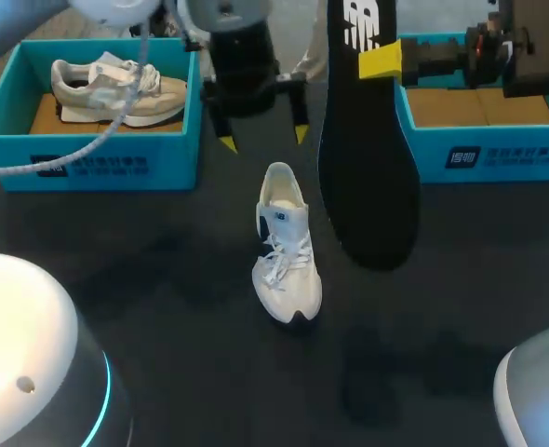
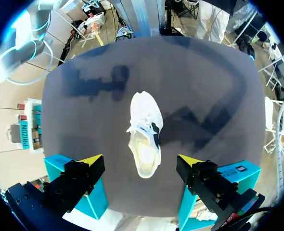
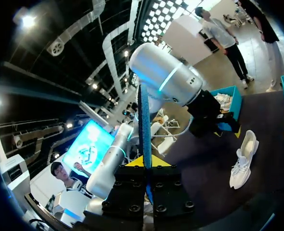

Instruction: Take the shoe out of the shoebox, open the shoe tongue, remove and reinsert the insole, then place the shoe into the shoebox

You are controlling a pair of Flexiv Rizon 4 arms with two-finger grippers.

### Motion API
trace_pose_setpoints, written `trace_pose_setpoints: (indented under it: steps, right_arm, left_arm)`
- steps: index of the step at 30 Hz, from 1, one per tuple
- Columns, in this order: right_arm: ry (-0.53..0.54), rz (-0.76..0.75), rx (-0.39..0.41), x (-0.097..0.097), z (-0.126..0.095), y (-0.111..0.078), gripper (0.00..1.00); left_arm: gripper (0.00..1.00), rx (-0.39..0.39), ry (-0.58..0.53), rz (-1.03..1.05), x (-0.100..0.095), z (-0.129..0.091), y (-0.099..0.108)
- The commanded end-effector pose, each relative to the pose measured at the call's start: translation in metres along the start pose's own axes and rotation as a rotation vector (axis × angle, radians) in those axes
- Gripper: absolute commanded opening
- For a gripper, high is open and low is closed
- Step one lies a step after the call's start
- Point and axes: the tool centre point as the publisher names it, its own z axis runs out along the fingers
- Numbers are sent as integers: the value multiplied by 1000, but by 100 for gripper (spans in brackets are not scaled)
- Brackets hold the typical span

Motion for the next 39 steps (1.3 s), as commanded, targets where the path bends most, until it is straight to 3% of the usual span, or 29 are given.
trace_pose_setpoints:
  steps: [1,17,31,39]
  right_arm:
    - [3,44,15,-7,2,14,0]
    - [47,222,9,-50,-4,46,0]
    - [87,421,0,-110,12,77,0]
    - [83,533,-5,-146,26,78,0]
  left_arm:
    - [100,1,-401,24,11,-9,-2]
    - [100,56,-673,153,37,-38,-10]
    - [100,22,-908,204,63,-53,-24]
    - [100,28,-1027,176,74,-53,-26]
